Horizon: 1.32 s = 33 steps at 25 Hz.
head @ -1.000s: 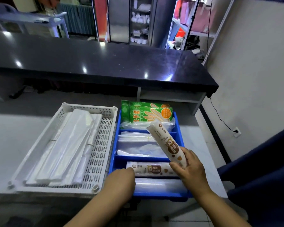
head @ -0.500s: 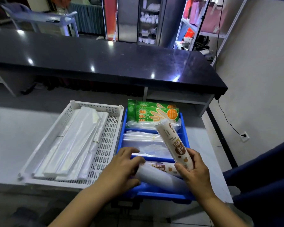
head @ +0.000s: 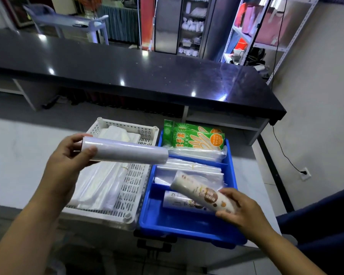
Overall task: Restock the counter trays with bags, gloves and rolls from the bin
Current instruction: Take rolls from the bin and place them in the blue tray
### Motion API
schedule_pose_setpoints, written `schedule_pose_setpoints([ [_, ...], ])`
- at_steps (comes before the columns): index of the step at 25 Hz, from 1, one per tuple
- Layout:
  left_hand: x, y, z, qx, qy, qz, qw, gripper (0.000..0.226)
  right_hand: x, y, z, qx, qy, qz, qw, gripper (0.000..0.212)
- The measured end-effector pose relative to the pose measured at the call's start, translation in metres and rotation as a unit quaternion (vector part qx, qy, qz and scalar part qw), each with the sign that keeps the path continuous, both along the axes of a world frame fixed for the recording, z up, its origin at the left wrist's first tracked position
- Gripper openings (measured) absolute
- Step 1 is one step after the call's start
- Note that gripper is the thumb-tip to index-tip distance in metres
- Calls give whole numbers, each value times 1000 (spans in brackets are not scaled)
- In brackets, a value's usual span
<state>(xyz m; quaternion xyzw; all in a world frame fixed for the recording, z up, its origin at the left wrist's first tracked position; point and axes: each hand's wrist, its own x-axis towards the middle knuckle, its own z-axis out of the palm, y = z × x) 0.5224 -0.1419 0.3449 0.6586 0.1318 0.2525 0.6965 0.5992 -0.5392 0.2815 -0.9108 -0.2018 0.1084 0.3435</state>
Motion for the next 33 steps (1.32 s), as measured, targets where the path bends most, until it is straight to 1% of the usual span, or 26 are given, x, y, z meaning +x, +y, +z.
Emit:
schedule_pose_setpoints([
  [1, 0, 2, 1, 0, -4, 17, 1000, 32, 1, 0, 1, -59, -11, 40, 997, 45],
  [3, -1, 0, 2, -8, -8, 30, 999, 32, 2, 3, 1, -157, -32, 107, 981, 51],
  [5, -2, -4, 2, -20, -5, 28, 999, 29, 2, 9, -2, -218, -51, 138, 965, 60],
  [6, -2, -6, 1, -25, -4, 24, 999, 27, 1, 12, -4, -228, -61, 142, 961, 61],
  [9, -1, -13, 1, -25, 9, 13, 1000, 21, 0, 21, -9, -230, -71, 150, 959, 60],
  [13, 1, -18, 1, -11, 24, 6, 1000, 25, 2, 23, -13, -231, -38, 126, 964, 55],
  [15, 3, -20, 2, -9, 31, -6, 999, 25, 3, 23, -14, -241, -47, 114, 963, 55],
  [18, 6, -26, 1, -13, 37, -36, 999, 26, 1, 25, -10, -248, -54, 123, 959, 51],
  [20, 6, -31, 0, -15, 45, -54, 997, 27, 1, 24, -1, -202, -43, 105, 973, 44],
  [22, 7, -39, -1, -16, 61, -81, 995, 28, 2, 23, 14, -101, -52, 41, 993, 40],
  [23, 9, -46, -3, -14, 72, -100, 992, 29, 3, 24, 21, -47, -79, 11, 996, 42],
  [24, 12, -55, -6, -8, 86, -123, 989, 30, 4, 27, 27, -11, -109, -1, 994, 47],
  [25, 15, -67, -10, -3, 102, -148, 984, 31, 3, 31, 32, 1, -135, 5, 991, 55],
  [26, 17, -80, -14, -6, 114, -172, 978, 31, 2, 36, 35, -11, -160, 22, 987, 63],
  [27, 20, -92, -19, -25, 123, -191, 974, 30, 0, 40, 36, -46, -186, 44, 980, 68],
  [29, 22, -109, -30, -43, 129, -218, 966, 30, -2, 43, 31, -116, -223, 72, 965, 65],
  [30, 22, -111, -37, -1, 134, -225, 965, 29, -2, 40, 27, -135, -222, 77, 963, 60],
  [31, 23, -109, -45, 112, 144, -227, 957, 28, -2, 36, 22, -148, -211, 80, 963, 58],
  [32, 23, -106, -54, 262, 159, -219, 926, 29, -4, 31, 16, -160, -194, 83, 964, 56],
  [33, 23, -104, -60, 392, 160, -205, 883, 34, -6, 28, 11, -176, -176, 85, 965, 56],
])
